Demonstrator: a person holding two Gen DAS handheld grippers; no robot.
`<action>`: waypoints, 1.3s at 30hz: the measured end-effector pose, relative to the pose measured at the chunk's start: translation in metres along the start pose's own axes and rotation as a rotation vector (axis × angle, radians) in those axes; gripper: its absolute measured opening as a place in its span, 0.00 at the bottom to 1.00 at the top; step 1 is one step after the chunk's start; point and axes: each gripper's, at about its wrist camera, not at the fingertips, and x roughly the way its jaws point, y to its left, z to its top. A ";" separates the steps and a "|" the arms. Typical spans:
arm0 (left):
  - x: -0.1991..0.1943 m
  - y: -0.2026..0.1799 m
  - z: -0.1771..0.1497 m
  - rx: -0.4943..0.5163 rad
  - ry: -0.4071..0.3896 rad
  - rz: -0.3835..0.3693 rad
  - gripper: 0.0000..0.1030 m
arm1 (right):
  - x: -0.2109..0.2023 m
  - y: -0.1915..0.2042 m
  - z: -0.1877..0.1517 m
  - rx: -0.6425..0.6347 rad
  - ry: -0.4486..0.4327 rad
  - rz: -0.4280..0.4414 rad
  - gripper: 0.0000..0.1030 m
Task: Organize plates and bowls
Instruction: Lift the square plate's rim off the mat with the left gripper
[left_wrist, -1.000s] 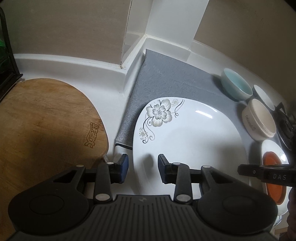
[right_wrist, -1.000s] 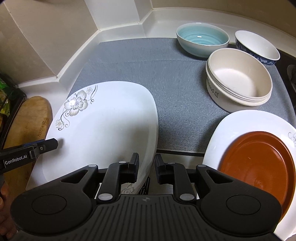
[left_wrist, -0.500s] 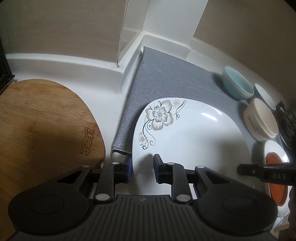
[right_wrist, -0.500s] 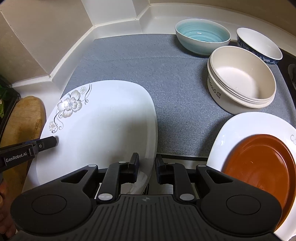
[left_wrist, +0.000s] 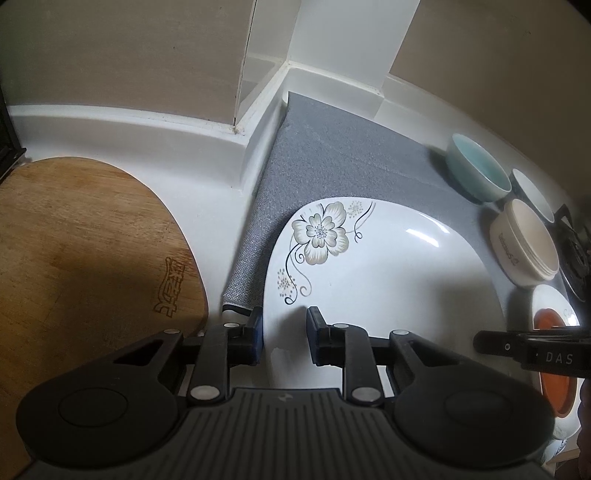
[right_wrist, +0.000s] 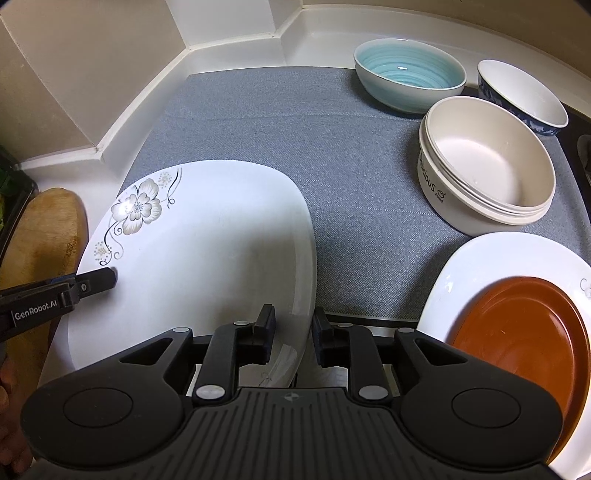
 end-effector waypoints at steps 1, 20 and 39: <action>0.000 0.000 0.000 0.001 -0.001 0.000 0.26 | 0.000 0.000 0.000 -0.002 0.000 0.000 0.25; 0.001 0.001 -0.001 0.009 -0.017 -0.005 0.26 | -0.014 0.010 -0.002 -0.021 -0.021 -0.034 0.26; 0.005 -0.005 0.002 0.054 -0.009 0.009 0.29 | 0.004 -0.001 -0.001 0.018 0.005 0.040 0.26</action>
